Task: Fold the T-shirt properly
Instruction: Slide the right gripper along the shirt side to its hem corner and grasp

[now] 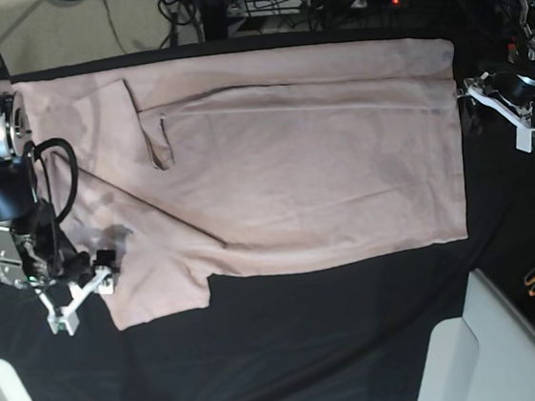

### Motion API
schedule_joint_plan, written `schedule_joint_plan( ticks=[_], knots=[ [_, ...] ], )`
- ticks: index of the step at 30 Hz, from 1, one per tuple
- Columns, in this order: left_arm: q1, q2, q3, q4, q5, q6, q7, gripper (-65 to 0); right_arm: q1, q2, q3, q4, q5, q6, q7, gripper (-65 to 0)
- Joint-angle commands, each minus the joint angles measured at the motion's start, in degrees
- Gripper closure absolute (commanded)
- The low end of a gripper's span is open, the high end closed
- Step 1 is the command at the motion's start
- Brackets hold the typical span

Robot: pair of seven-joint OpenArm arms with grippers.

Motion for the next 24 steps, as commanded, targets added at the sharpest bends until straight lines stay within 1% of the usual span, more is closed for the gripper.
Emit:
schedule_joint_plan(
  ticks=[1, 3, 4, 10, 11, 16, 18, 19, 21, 24],
  knots=[
    [-0.3, -1.3, -0.4, 0.7, -0.7, -0.1, -1.1, -31.4, 1.3, -0.4, 0.0, 0.5, 0.5, 0.9, -0.5, -42.6],
    [-0.3, -1.3, -0.4, 0.6, -0.7, -0.1, -1.1, -31.4, 1.3, -0.8, 0.0, 0.5, 0.5, 0.9, -0.5, -38.4],
    [-0.3, -1.3, -0.4, 0.6, -0.7, -0.1, -1.1, -31.4, 1.3, -1.0, 0.0, 0.5, 0.5, 0.9, -0.5, -37.4],
    [-0.4, -1.3, -0.4, 0.6, -0.7, -0.1, -1.1, -31.4, 1.4, -1.1, 0.0, 0.6, 0.5, 0.9, -0.5, -36.5],
    [-0.4, -1.3, -0.4, 0.6, -0.7, -0.1, -1.1, -31.4, 1.4, -1.1, 0.0, 0.6, 0.5, 0.9, -0.5, -34.4],
    [-0.6, -1.3, -0.4, 0.6, -0.7, -0.1, -1.1, -31.4, 1.8, -1.0, 0.0, 0.8, 0.5, 0.9, -0.5, -14.4],
    [-1.6, -1.3, -0.3, 0.5, -0.7, -0.1, -1.1, -31.4, 2.0, -1.0, 0.0, 2.4, 0.5, 0.9, -0.7, -8.7],
    [-1.6, -1.3, -0.4, 0.4, -0.7, -0.1, -1.1, -31.4, 1.9, -0.9, 0.0, 3.4, 0.5, 0.9, -0.7, -7.2],
    [-1.9, -1.3, -0.2, 0.4, -0.7, -0.1, -1.1, -31.4, 1.8, -0.8, 0.0, 5.2, 0.5, 0.9, -1.4, -6.5],
    [-2.0, -1.3, -0.3, 0.4, -0.7, -0.1, -1.1, -31.4, 1.8, -0.6, 0.0, 8.4, 0.5, 0.8, -4.5, -6.3]
  ],
)
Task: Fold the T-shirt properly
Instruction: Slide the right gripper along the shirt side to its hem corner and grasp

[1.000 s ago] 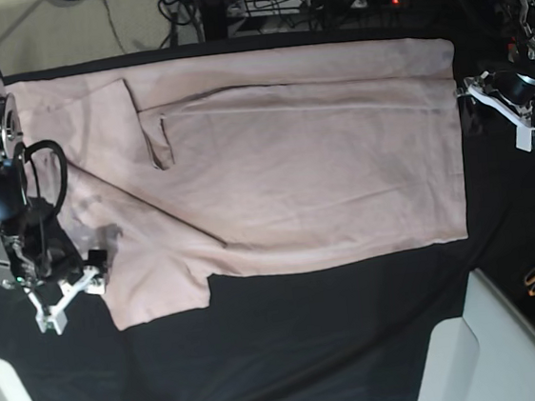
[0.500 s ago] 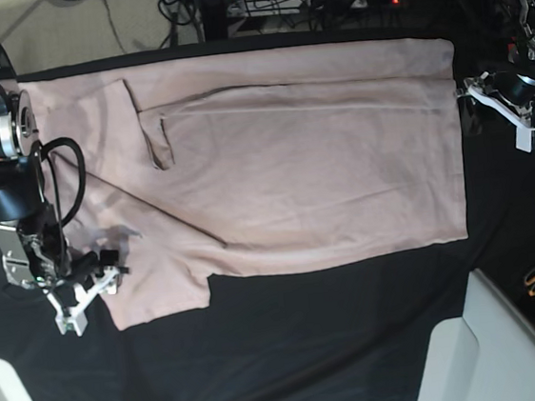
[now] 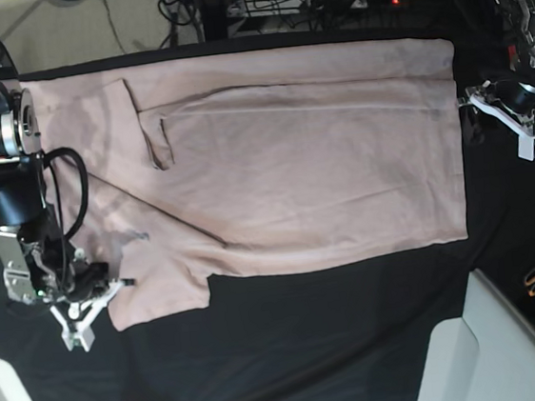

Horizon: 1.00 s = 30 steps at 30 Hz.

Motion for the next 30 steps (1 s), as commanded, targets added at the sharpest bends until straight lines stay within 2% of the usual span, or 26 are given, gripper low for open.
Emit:
schedule_joint_plan(
  ticks=[1, 6, 9, 12, 13, 15, 17, 18, 19, 22, 27, 30],
  knots=[
    [-0.3, -1.2, -0.3, 0.9, -0.7, -0.1, -1.3, -31.4, 1.9, 0.7, 0.0, 2.3, 0.5, 0.2, 0.4, -6.3],
    [-1.8, -1.2, -0.1, 0.8, -0.7, -0.1, -1.3, -31.4, 1.9, 0.8, 0.0, 7.1, 0.4, 0.1, -3.1, -6.3],
    [-2.0, -1.2, -0.1, 0.9, -0.7, -0.1, -1.3, -31.4, 1.9, 0.8, 0.0, 7.2, 0.2, 0.0, -3.0, -6.6],
    [-2.0, -1.2, -0.1, 0.9, -0.7, -0.1, -1.3, -31.4, 1.3, 0.7, 0.4, 7.1, -2.8, -1.2, -2.8, -8.9],
    [-2.0, -1.2, -0.1, 0.9, -0.7, -0.1, -1.3, -31.4, 0.9, 0.7, 0.5, 7.1, -3.3, -2.8, -2.8, -13.7],
    [-2.0, -1.2, -0.1, 0.8, -0.7, -0.1, -1.3, -31.4, 0.2, 0.8, 2.1, 7.1, -3.3, -4.8, -2.8, -27.3],
    [-2.0, -1.2, -0.1, 0.8, -0.7, -0.1, -1.3, -31.4, -0.9, 0.8, 5.3, 7.1, -3.3, -4.1, -2.8, -40.7],
    [-2.0, -1.2, -0.1, 0.8, -0.7, -0.1, -1.3, -31.4, -1.3, 0.8, 6.6, 7.1, -3.3, -3.3, -2.8, -45.5],
    [-2.0, -1.2, -0.1, 0.8, -0.7, -0.1, -1.3, -31.4, -1.5, 0.8, 7.6, 6.9, -3.3, -2.2, -2.8, -47.0],
    [-2.0, -1.2, -0.1, 0.8, -0.7, -0.1, -1.3, -31.4, -1.9, 0.8, 8.9, 4.6, -3.4, -0.3, -2.7, -43.5],
    [-2.0, -1.2, 0.0, 0.8, -0.7, -0.1, -1.3, -31.4, -2.1, 0.2, 8.6, 0.4, -3.4, -0.2, 0.5, -37.7],
    [-2.0, -1.2, 0.0, 0.8, -0.7, -0.1, -1.3, -31.4, -2.2, -1.0, 8.5, 0.4, -3.4, -0.2, 0.5, -37.1]
  ],
)
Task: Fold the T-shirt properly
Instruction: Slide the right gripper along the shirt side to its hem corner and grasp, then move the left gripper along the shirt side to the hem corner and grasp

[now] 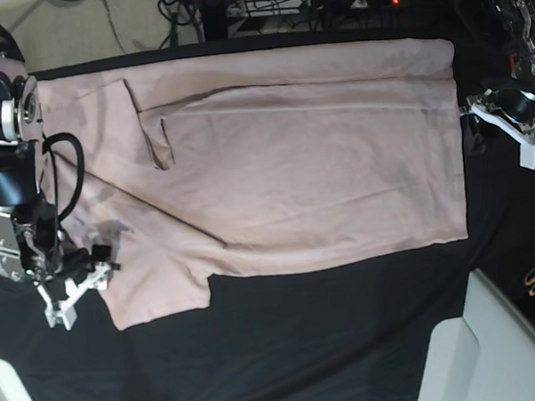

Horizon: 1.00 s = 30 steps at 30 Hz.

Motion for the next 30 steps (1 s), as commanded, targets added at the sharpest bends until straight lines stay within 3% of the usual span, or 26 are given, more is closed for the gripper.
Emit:
schedule_joint_plan(
  ticks=[1, 3, 8, 9, 19, 24, 26, 30],
  knots=[
    [-0.1, -1.2, -0.2, 0.8, -0.7, 0.0, -1.3, -31.4, 1.5, -0.4, -0.1, 0.4, 0.7, 0.4, 0.1, -36.9],
    [0.1, -1.2, -0.2, 0.8, -0.7, 0.0, -1.3, -31.4, 1.5, -0.6, -0.1, 0.4, 0.6, 0.4, 0.1, -34.7],
    [0.3, -1.2, -0.2, 0.7, -0.7, 0.0, -1.3, -31.4, 1.7, -0.6, -3.6, 0.4, 0.6, 0.5, 0.1, -5.0],
    [0.3, -1.2, -0.2, 0.7, -0.7, 0.0, -1.3, -31.4, 1.7, -0.6, -3.8, 0.4, 0.7, 0.5, 0.1, -2.0],
    [-0.2, -1.2, -0.2, 0.7, -0.7, 0.0, -1.3, -31.4, 1.9, -0.3, -3.9, 5.5, 0.6, 0.2, 0.0, -0.8],
    [-1.9, -1.2, -0.2, -0.1, 1.1, 0.0, -1.3, -31.6, 0.7, -0.3, -3.8, 13.4, 0.5, -0.1, -4.4, -0.8],
    [-2.6, -0.9, -0.2, -1.0, 2.5, 0.0, -1.3, -31.8, 0.4, -0.3, -4.2, 15.4, 0.4, -2.1, -5.5, -0.8],
    [-5.2, -0.8, -0.3, -5.0, 2.5, 0.0, -1.3, -31.9, 0.0, -0.3, -4.2, 16.9, 0.4, -3.2, -6.7, -0.8]
  ],
)
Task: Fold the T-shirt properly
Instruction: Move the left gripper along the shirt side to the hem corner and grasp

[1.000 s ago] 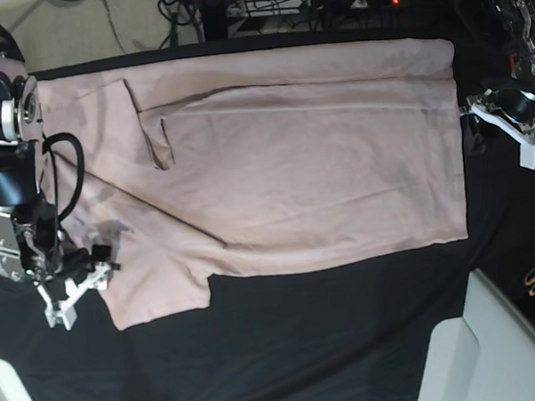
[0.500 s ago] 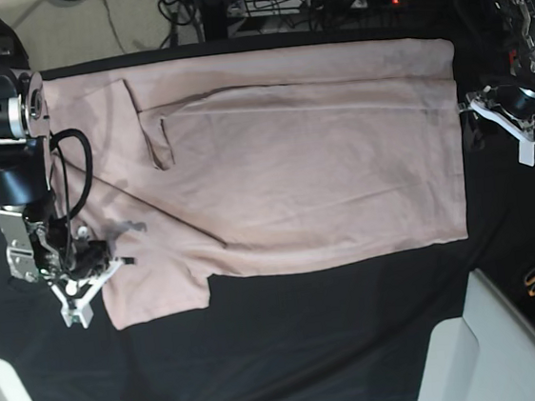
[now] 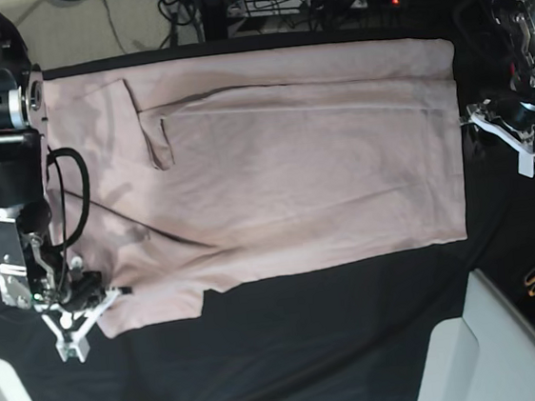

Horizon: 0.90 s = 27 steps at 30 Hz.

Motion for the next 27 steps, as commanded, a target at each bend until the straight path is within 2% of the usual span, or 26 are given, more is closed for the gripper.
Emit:
schedule_joint_plan(
  ticks=[1, 7, 10, 12, 14, 17, 18, 19, 22, 24, 27],
  knots=[
    [-1.6, -1.1, -0.3, -0.4, -0.7, 0.0, -1.3, -32.1, 1.7, 0.5, 0.1, 1.1, 0.3, -0.2, 0.8, -0.8],
    [-12.0, -2.5, 0.3, -11.3, 0.0, 0.0, -1.2, -32.6, 1.2, 0.5, 0.5, 1.1, 0.3, 0.0, 0.9, -0.8],
    [-19.7, -4.3, 6.8, -19.2, 0.0, 0.1, -1.3, -33.2, 1.1, 0.5, 0.2, 1.1, 0.3, 0.0, 0.8, -0.8],
    [-25.7, -4.9, 12.7, -26.7, 0.0, 0.1, -1.5, -40.3, 1.0, 0.4, 0.2, 1.1, 0.3, 0.0, 0.8, -0.8],
    [-31.0, -5.0, 16.6, -33.8, 0.0, 0.1, -1.6, -51.0, 0.9, 0.4, 0.2, 1.1, 0.3, 0.1, 0.8, -0.8],
    [-37.2, -4.9, 19.2, -42.5, -0.1, 0.2, -3.2, -63.4, 0.9, 0.4, 0.2, 1.1, 0.3, 0.2, 0.7, -0.8],
    [-38.7, -4.9, 19.4, -44.8, -0.1, 0.8, -4.9, -64.2, 0.9, 0.5, 0.2, 1.2, 0.3, 0.2, 0.7, -0.8],
    [-39.7, -4.9, 19.4, -46.9, -0.1, 2.7, -6.5, -63.7, 0.9, 0.5, 0.2, 1.2, 0.3, 0.2, 0.7, -0.8],
    [-42.8, -5.0, 19.4, -54.0, 2.2, 10.0, -11.6, -60.7, 0.8, 0.6, 0.4, 1.2, 0.3, 0.3, 0.7, -0.8],
    [-44.3, -5.0, 19.4, -57.7, 6.3, 11.7, -14.5, -59.9, 0.8, 0.6, 0.5, 1.2, 0.3, 1.5, 0.7, -0.8],
    [-45.5, -4.8, 19.2, -61.9, 12.1, 12.1, -16.6, -60.1, 0.9, 0.6, 0.5, 1.2, 0.3, 2.8, 0.7, -0.8]
  ],
)
